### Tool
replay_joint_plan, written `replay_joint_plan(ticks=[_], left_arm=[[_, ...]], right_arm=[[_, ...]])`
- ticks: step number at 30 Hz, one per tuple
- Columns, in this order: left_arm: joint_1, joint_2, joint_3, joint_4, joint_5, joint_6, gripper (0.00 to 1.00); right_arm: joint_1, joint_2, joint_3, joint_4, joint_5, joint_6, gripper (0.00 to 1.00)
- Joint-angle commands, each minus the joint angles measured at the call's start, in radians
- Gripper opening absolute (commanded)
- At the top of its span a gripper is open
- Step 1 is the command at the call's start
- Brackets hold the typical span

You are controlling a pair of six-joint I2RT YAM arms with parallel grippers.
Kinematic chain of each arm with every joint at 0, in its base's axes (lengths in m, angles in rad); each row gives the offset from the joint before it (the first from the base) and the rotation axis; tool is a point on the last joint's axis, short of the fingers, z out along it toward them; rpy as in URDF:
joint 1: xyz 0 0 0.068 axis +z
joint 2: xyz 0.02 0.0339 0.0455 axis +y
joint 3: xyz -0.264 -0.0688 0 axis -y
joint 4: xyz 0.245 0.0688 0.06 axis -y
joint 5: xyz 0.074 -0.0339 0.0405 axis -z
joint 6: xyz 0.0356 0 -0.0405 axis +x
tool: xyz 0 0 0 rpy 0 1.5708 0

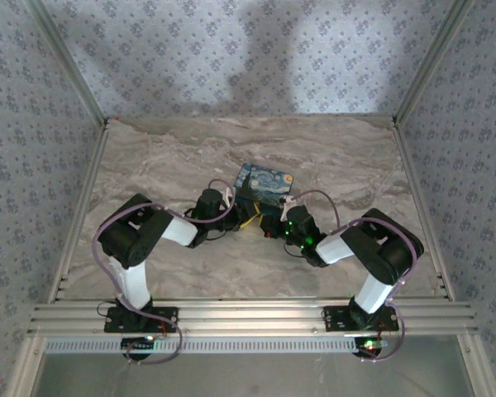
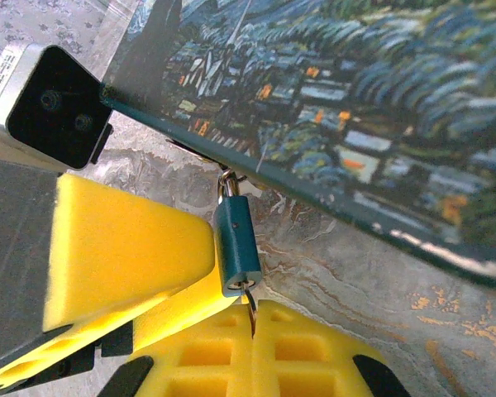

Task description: Unlock the padlock with the key

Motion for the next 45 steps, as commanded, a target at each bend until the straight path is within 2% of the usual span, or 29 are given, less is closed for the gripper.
replay_joint_plan(ticks=[1,9,24,34,39,45], left_arm=[[-0.009,0.011,0.022,0.045,0.001,-0.011,0.49],[-0.009,0.014,0.02,0.057,-0.026,-0.035,0.39],[-0.02,0.045,0.04,0.072,-0.022,-0.066,0.38],[-0.02,0.042,0.038,0.074,-0.029,-0.074,0.18],[-0.02,0.04,0.037,0.075,-0.031,-0.081,0.14],[-0.02,0.026,0.034,0.071,-0.037,-0.084,0.12]], right_arm=[[0.01,-0.028,0.026,0.0,0.002,0.031,0.0],[0.013,-0.036,0.028,-0.011,0.007,0.067,0.0],[0.016,-0.033,0.042,-0.003,-0.01,0.129,0.0],[0.011,-0.042,0.03,0.01,-0.011,0.136,0.0],[0.007,-0.07,0.011,-0.009,0.01,0.121,0.06],[-0.002,-0.133,-0.032,-0.062,0.053,0.094,0.19]])
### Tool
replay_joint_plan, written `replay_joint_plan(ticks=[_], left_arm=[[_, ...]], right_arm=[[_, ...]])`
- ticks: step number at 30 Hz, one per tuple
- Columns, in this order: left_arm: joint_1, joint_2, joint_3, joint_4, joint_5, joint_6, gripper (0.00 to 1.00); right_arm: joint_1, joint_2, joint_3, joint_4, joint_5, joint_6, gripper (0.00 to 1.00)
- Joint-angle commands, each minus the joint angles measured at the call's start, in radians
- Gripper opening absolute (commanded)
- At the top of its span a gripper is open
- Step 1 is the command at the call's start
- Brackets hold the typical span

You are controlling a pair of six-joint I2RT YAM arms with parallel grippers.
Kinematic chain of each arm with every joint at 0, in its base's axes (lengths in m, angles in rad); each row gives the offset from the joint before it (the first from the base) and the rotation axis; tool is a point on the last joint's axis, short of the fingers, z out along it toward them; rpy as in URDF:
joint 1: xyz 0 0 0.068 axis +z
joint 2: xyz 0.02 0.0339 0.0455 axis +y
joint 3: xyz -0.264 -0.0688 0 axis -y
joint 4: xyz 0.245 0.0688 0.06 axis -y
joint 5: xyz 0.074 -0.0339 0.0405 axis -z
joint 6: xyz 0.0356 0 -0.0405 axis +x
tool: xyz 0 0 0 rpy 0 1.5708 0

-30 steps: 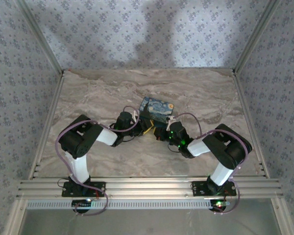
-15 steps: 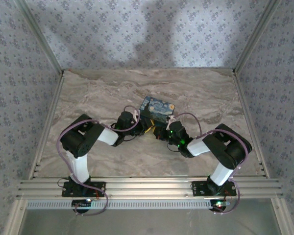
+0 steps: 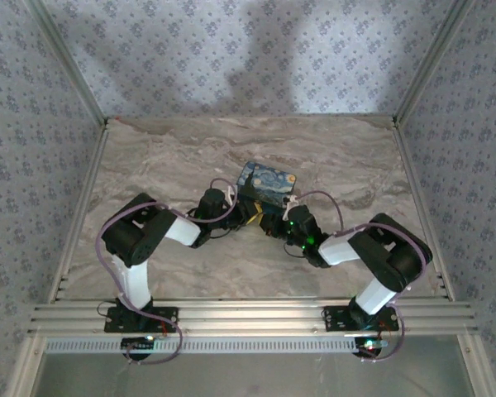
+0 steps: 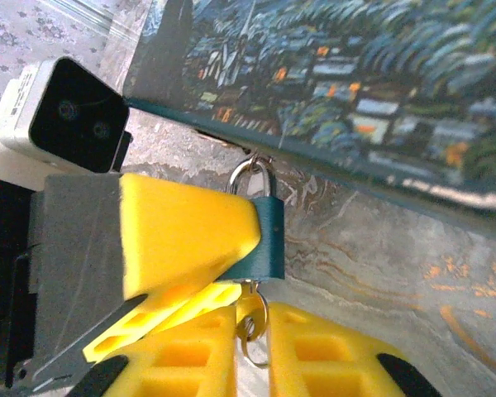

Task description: Unlock the padlock with the key

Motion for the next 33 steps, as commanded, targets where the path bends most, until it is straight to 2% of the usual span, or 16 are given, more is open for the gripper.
replay_joint_plan(ticks=[1,7,11,18,21,27,33], left_arm=[[-0.003,-0.002,0.015,0.0,-0.009,0.001,0.11],[-0.005,-0.015,0.015,-0.012,-0.014,-0.008,0.08],[-0.008,-0.027,0.014,-0.022,-0.02,-0.011,0.07],[-0.014,-0.06,0.01,-0.054,-0.033,-0.021,0.06],[-0.017,-0.072,0.011,-0.064,-0.037,-0.033,0.04],[-0.021,-0.094,0.009,-0.08,-0.041,-0.084,0.03],[-0.031,-0.131,0.005,-0.109,-0.06,-0.127,0.01]], right_arm=[[-0.007,-0.064,-0.025,-0.013,0.05,-0.03,0.21],[-0.033,-0.132,-0.09,-0.041,0.073,-0.048,0.28],[-0.057,-0.237,-0.09,-0.145,0.082,-0.141,0.34],[-0.065,-0.49,0.001,-0.483,0.132,-0.483,0.54],[-0.065,-0.551,0.031,-0.556,0.14,-0.602,0.63],[-0.053,-0.621,0.074,-0.616,0.195,-0.818,0.78],[0.001,-0.656,0.039,-0.532,0.204,-1.157,0.81]])
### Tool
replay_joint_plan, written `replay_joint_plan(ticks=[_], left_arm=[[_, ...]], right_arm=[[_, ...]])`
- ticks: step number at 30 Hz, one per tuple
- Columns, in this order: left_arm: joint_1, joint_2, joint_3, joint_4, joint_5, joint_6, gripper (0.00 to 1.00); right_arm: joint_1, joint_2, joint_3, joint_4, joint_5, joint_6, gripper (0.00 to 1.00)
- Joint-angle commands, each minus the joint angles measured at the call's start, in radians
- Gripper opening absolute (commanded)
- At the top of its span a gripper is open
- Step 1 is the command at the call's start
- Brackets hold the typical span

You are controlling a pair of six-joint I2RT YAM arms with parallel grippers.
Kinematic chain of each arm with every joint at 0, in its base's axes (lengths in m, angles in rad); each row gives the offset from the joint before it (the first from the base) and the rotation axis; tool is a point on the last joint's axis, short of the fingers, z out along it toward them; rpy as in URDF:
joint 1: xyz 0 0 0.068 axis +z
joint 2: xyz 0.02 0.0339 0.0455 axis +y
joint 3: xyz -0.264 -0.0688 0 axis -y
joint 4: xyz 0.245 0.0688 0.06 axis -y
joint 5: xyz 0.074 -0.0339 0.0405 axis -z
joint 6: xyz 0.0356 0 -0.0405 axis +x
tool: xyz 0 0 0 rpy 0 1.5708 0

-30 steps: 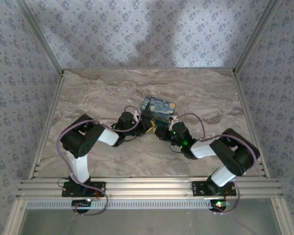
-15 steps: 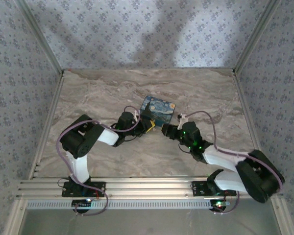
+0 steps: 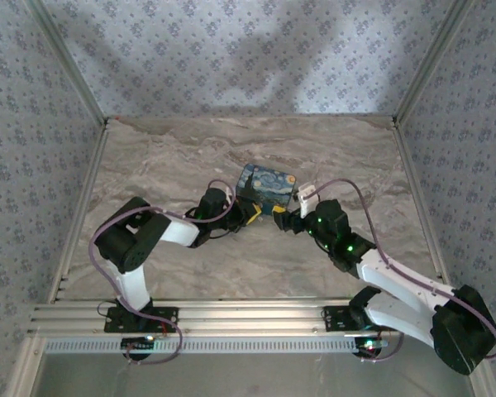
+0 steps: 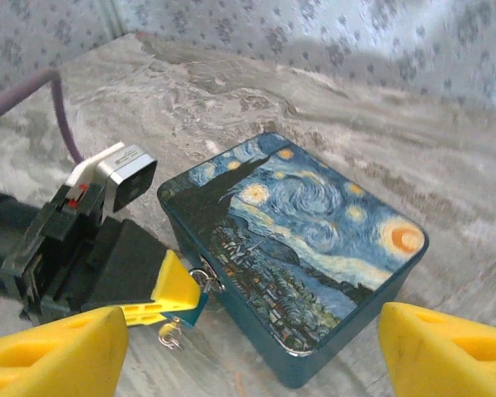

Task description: Unlock the padlock with the key

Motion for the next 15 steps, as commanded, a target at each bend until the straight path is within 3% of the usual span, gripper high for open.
replay_joint_plan(ticks=[1,8,15], left_arm=[[-0.013,-0.062,0.006,-0.002,-0.014,-0.035,0.01],[-0.019,-0.068,0.006,0.006,-0.018,-0.071,0.0],[-0.026,-0.075,0.004,0.016,-0.021,-0.091,0.0]], right_arm=[[0.043,-0.018,-0.011,0.032,0.024,-0.323,0.81],[0.13,0.035,-0.059,0.087,0.038,-0.672,0.81],[0.179,0.112,-0.089,0.138,0.1,-0.801,0.82]])
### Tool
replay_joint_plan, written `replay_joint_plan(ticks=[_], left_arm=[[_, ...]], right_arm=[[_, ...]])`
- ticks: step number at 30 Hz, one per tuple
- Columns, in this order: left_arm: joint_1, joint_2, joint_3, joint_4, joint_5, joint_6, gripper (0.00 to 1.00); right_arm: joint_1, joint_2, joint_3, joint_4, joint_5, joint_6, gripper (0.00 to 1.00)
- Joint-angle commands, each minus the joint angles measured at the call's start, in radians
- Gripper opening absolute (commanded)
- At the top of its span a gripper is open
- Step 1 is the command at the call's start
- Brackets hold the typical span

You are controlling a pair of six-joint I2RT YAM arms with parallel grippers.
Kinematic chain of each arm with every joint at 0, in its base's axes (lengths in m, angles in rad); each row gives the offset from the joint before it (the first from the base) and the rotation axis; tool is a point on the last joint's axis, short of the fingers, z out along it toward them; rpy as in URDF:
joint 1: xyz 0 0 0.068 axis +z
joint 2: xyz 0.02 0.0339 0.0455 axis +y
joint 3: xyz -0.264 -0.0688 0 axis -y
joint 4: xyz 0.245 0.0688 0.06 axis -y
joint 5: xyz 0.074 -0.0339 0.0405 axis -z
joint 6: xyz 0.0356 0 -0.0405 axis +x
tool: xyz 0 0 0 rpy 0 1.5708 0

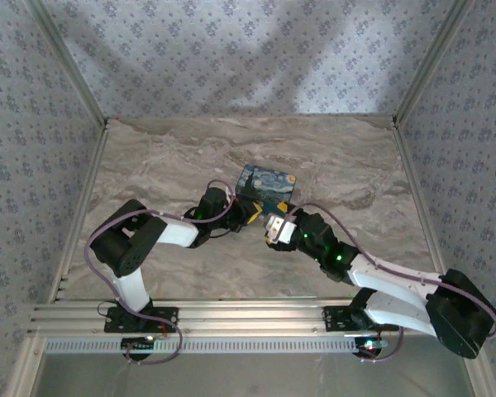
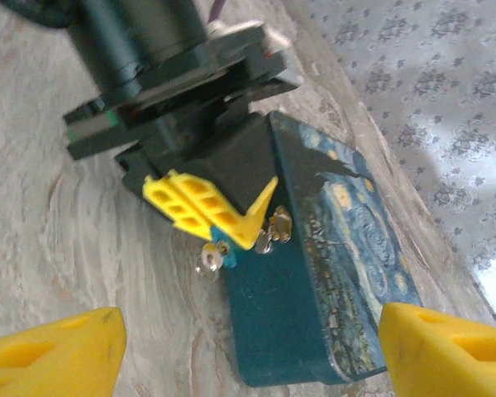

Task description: Unlock the padlock with the key

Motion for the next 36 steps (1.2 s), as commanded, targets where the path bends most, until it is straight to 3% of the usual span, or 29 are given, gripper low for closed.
replay_joint_plan(ticks=[1,13,28,36], left_arm=[[-0.013,-0.042,0.004,0.036,-0.008,-0.019,0.0],[-0.021,-0.042,0.01,0.041,-0.005,-0.033,0.0],[-0.027,-0.038,0.02,0.04,-0.002,-0.033,0.0],[-0.028,-0.036,0.022,0.04,-0.001,-0.034,0.0]], right_arm=[[0.02,0.031,-0.015,0.064,0.057,-0.115,0.81],[0.029,0.236,0.009,0.197,0.065,-0.067,0.76],[-0.002,0.322,0.052,0.229,0.042,-0.045,0.42],[0.006,0.339,0.062,0.232,0.046,-0.034,0.32]])
